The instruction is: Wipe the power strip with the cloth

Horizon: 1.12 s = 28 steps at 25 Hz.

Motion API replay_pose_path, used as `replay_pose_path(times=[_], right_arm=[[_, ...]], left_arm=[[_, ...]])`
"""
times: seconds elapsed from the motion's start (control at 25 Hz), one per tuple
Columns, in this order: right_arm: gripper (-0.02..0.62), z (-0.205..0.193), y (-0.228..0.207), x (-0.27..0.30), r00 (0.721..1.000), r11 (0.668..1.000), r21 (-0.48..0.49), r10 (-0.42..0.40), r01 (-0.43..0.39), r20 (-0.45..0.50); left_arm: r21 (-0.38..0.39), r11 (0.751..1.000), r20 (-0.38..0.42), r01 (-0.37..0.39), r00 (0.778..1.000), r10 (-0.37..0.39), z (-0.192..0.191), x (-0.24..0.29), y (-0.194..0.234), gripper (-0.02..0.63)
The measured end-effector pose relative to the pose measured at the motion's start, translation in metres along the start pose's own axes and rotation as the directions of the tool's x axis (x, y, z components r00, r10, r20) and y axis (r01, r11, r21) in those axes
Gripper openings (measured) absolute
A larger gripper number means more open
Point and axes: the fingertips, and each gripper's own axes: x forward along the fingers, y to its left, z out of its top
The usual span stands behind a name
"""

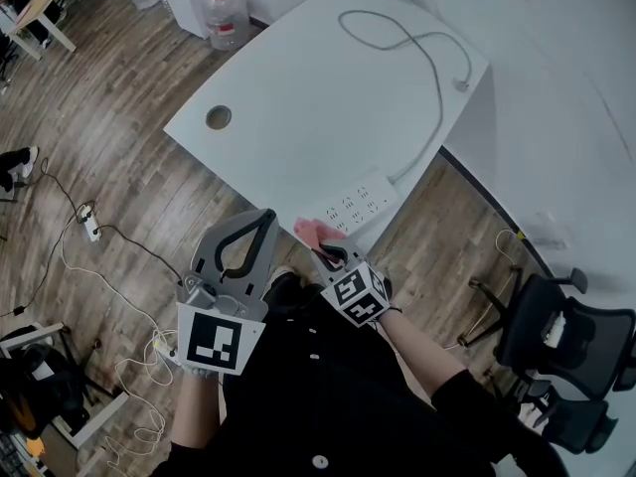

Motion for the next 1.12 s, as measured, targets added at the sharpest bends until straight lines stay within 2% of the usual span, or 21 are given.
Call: replay_pose_path(times=[0.36, 0.64, 0.84, 1.12], right_arm=[[0.057, 0.007, -0.004, -0.005, 1.0, 1.0, 0.009, -0.013, 0.013, 0.013], [0.057, 0.021, -0.04, -0.041, 0.988, 0.991, 0.038, -0.133, 0.131, 0.074], [0.057, 0.025, -0.09, -0.073, 0.96, 0.963, 0.094, -0.262, 0.253, 0.103], [0.057, 0.013, -0.177, -0.102, 0.895, 0.895, 0.127, -0.438, 0.427, 0.082]], left_arm=[[-0.001, 1.0, 0.007, 0.01, 1.0, -0.01, 0.0, 0.004, 0.003, 0.011], [0.012, 1.0, 0.035, 0.029, 0.999, -0.029, 0.006, 0.007, -0.001, 0.011], [0.011, 0.999, 0.04, 0.04, 0.998, -0.04, 0.008, 0.01, -0.002, 0.011], [0.011, 0.999, 0.035, 0.039, 0.999, -0.039, 0.009, 0.014, -0.002, 0.011]])
